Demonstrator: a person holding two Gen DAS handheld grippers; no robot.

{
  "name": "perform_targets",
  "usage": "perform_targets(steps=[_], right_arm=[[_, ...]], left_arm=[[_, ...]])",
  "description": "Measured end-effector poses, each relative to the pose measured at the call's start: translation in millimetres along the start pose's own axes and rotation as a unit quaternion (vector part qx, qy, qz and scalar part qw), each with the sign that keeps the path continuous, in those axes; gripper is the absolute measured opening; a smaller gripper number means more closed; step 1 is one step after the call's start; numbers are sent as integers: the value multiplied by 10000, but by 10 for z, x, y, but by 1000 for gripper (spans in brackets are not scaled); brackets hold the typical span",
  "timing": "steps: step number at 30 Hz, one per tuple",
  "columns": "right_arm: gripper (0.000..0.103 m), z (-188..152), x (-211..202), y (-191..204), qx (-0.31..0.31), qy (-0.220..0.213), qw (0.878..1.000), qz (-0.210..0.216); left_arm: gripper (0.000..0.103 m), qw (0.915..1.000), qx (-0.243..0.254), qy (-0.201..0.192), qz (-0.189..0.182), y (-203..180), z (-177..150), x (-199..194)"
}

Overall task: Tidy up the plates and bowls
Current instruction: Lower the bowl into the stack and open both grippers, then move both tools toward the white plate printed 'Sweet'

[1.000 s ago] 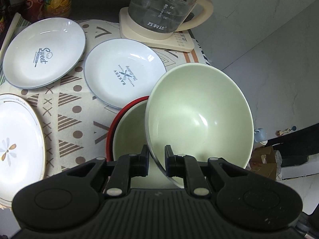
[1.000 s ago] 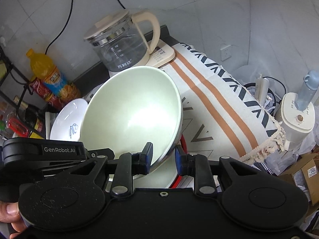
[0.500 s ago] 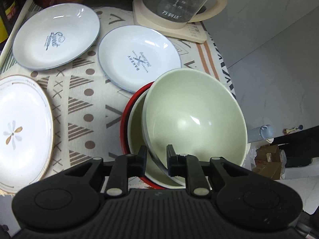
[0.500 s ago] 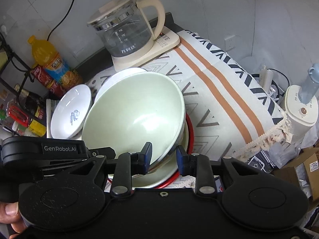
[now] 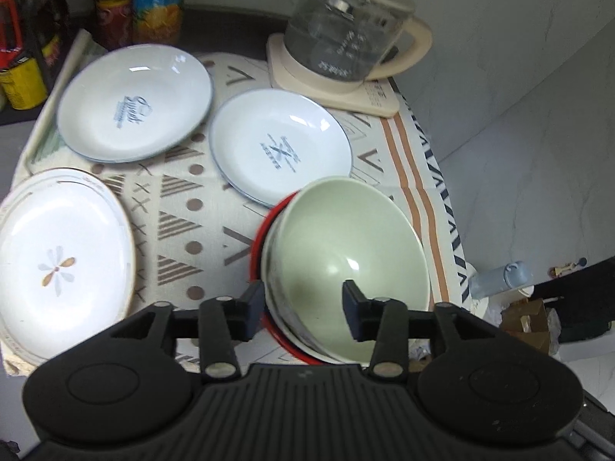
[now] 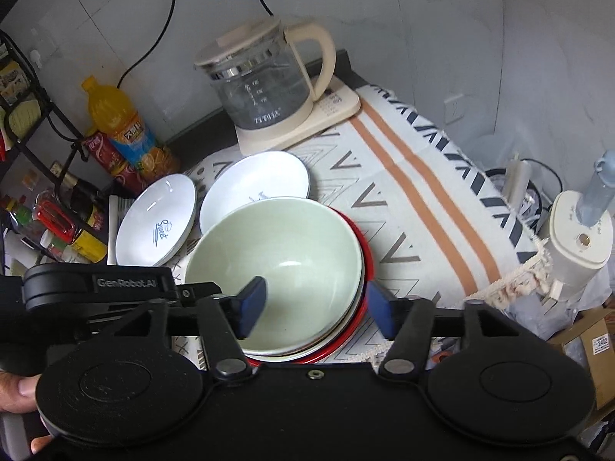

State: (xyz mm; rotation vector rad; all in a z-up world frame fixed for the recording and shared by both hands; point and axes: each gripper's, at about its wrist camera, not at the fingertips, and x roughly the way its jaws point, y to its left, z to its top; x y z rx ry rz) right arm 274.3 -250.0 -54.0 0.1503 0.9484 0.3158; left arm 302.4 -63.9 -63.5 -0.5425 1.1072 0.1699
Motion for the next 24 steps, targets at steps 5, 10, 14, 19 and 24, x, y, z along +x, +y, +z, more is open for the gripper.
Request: perform_targets(steps=[5,10,14,19,24], right_arm=[[84,-20,-84,91,-106,-274,9993,245],[90,-42,-87,178,-71,-333,9986,411],[91,-59,-91,302,-89,-345,9976,601],[92,-105,-84,538,-402,-313,9954,806],[92,-148,-60,780,-816,-209,9923,910]], left_arm=[[55,9993,-210,-269,156,190,-76,-217],[63,9968,-379,-551,430,427,-143,-441],[69,9941,-444,-783,598,603,-198,-616],[79,9912,-525,-940,771,823,-277,-776],[81,9874,-789,-972,969,1093,-338,-852]])
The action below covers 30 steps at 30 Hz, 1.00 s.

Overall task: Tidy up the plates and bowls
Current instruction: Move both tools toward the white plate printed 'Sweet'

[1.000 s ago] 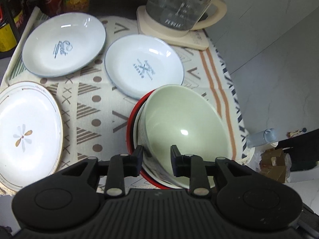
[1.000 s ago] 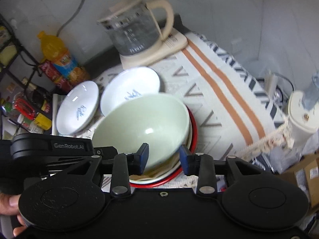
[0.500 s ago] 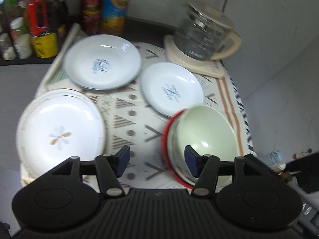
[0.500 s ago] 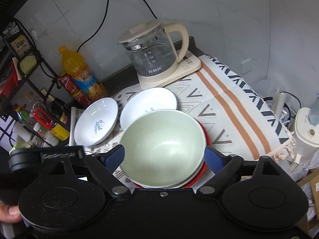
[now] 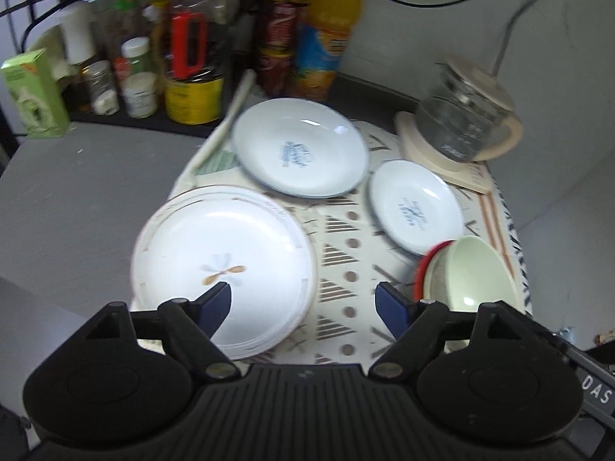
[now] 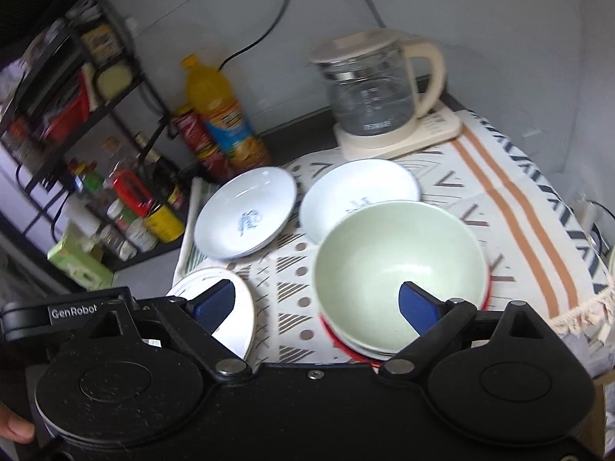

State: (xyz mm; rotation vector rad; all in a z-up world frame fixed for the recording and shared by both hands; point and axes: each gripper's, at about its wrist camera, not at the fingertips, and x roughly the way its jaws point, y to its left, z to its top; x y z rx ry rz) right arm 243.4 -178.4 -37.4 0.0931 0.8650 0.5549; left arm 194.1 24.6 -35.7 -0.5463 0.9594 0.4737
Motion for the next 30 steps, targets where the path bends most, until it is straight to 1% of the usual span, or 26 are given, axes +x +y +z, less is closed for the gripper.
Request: perform_targets(steps=[3,6,8,11,15,19,22,27,30], right_arm=[[92,4,35,149,-233,27,9997,83],[92,9,102,315,-658,29,9978,28],[92,7,173,393,-794,124,9968,-22],[92,-13,262,490,-916,315,9953,81],[92,-61,373,657,-1230,542,9909,59],[92,-81,493,760,-1149,775,9902,159],[92,-89,599,841,-1212,858,9889,100],[92,-36,748,912,-1205,893,9886,99],[92,20,882,907,-1012,925,9905,34]], left_arm=[[81,9999,-103,57,24,147,8,15],[81,9998,-157,102,-61,263,26,29],[81,9996,-206,182,-36,343,43,58],[81,9994,-221,253,-49,458,67,93],[81,9993,-225,293,-13,618,115,144],[81,9990,-234,370,9,766,201,250],[81,9990,-194,407,29,845,294,340],[81,9983,-188,518,206,984,495,534],[81,9980,-141,574,225,1062,650,672]])
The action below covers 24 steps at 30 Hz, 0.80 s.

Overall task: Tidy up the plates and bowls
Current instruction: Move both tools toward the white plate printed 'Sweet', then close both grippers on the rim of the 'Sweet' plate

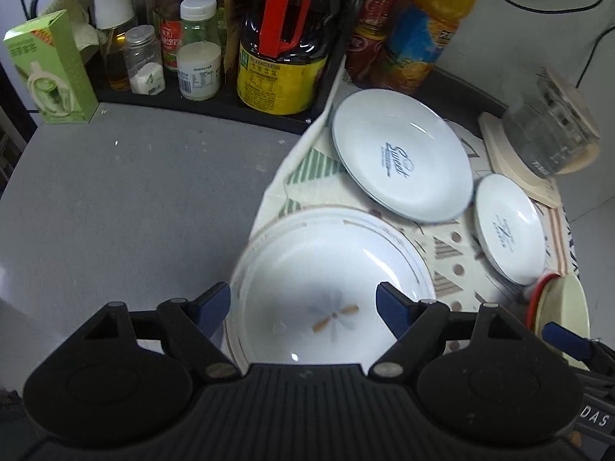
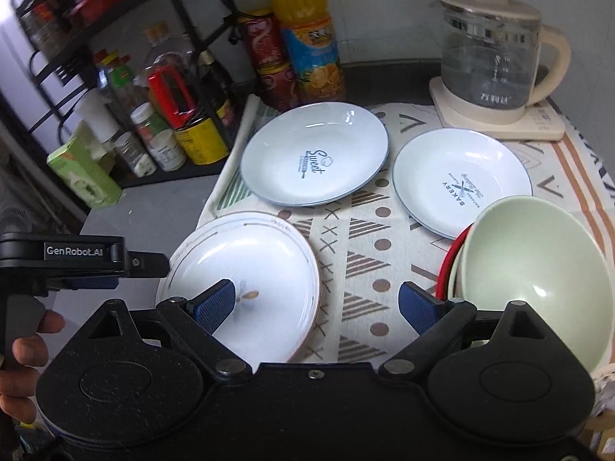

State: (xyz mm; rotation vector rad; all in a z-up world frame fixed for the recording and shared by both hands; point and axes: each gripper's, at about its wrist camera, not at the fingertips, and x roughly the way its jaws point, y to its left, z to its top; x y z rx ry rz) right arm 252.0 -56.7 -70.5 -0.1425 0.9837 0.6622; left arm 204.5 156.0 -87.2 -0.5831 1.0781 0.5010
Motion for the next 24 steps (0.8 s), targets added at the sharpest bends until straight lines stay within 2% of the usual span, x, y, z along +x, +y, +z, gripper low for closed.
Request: perform_targets(steps=[4,9,10,11,13,17,20,21,23,24], right_arm=[[92,132,166,30,95,-12,9997,-216],[90,292,408,41,362,40,9992,-184],[85,326,469,43,426,57,9989,-207],[75,354,529,38,500,87,9985,-198],[68,417,659,1,768,179,9968,-146],[66,524,834,-67,1128,130,9933,-213],[65,590,960,-143,1405,194,9898,-161],[61,605,1000,-162,1460,201,9890,-156],[43,636,1089,-203,1526,231,9879,-132],[41,647,1140,-230,1589,292,9868,-124]], left_arm=[[81,10000,-21,-12,-49,70,224,137],[80,9994,86,36,-343,87,482,366],[79,9992,109,54,-393,80,530,421],[78,9989,108,69,-442,73,581,478],[77,9983,100,73,-569,46,657,571],[74,9970,93,68,-762,-12,787,728],[67,9962,-64,136,-856,-25,866,859],[65,9959,-91,148,-889,-32,889,903],[63,9955,-105,153,-926,-36,932,995],[62,9954,-125,168,-936,-35,954,1047]])
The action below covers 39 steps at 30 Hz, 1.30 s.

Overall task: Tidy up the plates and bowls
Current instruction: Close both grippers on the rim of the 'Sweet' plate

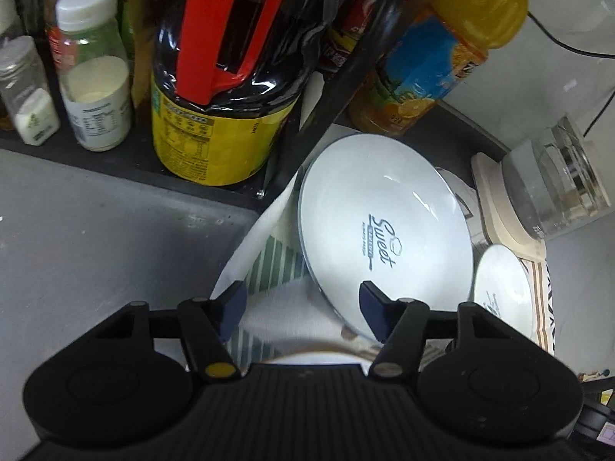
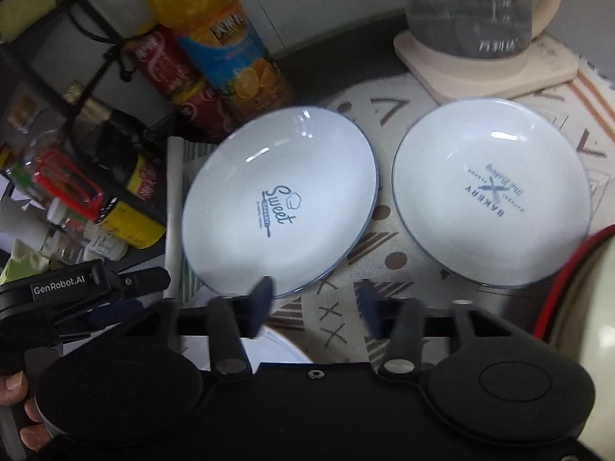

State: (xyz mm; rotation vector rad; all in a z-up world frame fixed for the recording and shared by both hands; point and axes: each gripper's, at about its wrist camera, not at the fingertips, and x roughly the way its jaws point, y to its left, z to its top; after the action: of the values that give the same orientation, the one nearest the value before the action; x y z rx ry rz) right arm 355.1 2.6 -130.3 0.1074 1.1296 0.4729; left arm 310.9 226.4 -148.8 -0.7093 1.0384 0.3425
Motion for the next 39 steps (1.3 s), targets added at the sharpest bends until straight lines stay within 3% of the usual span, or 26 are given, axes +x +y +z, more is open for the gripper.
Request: perform_targets(steps=[5,10,16,23,29,39], right_arm=[[40,59,251,-99,407,175,9990,52],[39,136,429,-81,410,212,9989,-12],[29,206,570,-132,589,310,9978,-61],[23,230,699,-150,649,352,9973,-10],[19,255,721,-166,696,289,9971,40],[14,230,460,-80,536,-22,9985,90]], left_arm=[[45,9998,-176,82,-100,47,79,239],[33,9996,-183,99,-196,40,112,369],[21,9996,-151,152,-192,46,118,479],[19,9991,-258,174,-273,68,113,594],[11,9987,-255,187,-398,55,127,625],[11,9990,-66,97,-441,1,130,402]])
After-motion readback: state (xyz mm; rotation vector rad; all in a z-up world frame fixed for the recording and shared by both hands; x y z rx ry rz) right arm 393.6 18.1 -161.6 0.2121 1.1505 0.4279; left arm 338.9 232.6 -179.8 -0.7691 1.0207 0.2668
